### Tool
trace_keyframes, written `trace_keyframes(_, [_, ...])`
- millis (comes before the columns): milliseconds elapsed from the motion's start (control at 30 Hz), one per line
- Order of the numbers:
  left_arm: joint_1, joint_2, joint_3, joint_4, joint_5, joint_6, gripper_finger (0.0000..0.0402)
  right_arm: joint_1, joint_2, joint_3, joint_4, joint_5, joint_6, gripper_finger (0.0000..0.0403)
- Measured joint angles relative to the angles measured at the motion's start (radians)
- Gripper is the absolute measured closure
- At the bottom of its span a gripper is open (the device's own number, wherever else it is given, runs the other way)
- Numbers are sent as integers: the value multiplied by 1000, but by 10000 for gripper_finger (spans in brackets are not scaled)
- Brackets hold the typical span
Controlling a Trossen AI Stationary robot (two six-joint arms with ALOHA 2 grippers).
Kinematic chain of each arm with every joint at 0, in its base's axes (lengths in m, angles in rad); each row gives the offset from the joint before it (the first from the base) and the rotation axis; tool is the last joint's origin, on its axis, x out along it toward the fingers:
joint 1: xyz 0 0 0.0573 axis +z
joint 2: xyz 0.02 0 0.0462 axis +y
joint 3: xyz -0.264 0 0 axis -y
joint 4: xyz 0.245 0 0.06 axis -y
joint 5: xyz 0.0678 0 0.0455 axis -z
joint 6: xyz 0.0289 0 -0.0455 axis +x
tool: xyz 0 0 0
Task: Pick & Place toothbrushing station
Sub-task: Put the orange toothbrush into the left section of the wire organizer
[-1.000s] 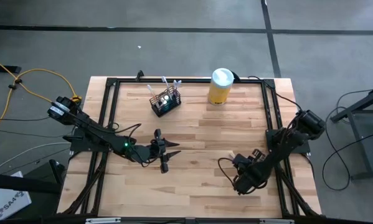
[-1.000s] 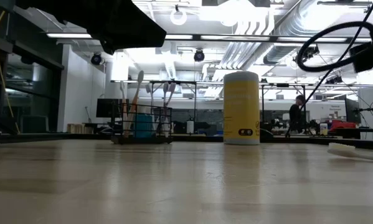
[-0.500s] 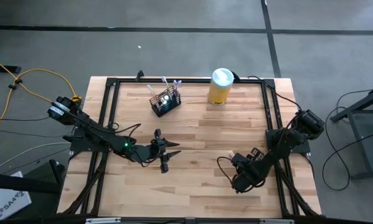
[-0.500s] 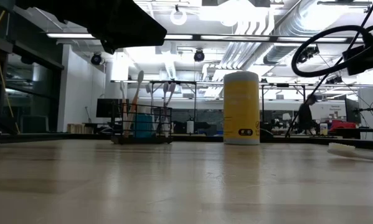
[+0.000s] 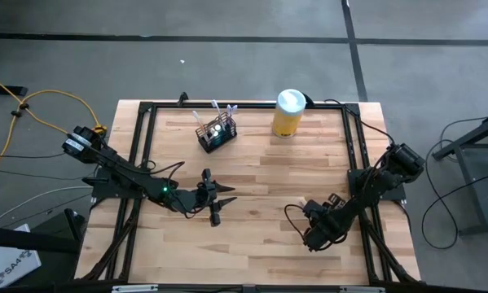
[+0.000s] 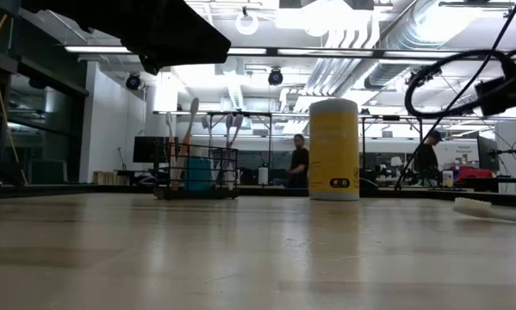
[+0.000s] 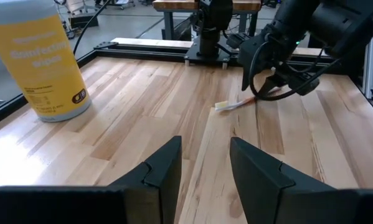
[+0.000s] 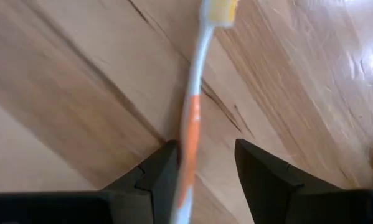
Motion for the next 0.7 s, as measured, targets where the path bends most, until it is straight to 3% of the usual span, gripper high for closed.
trace_keyframes(400, [0,0,0,6,0,0,271,0,-4,-42,38,-1,16,254])
trace_keyframes(700, [0,0,0,5,0,0,271,0,-2,-44,49,-1,19,350])
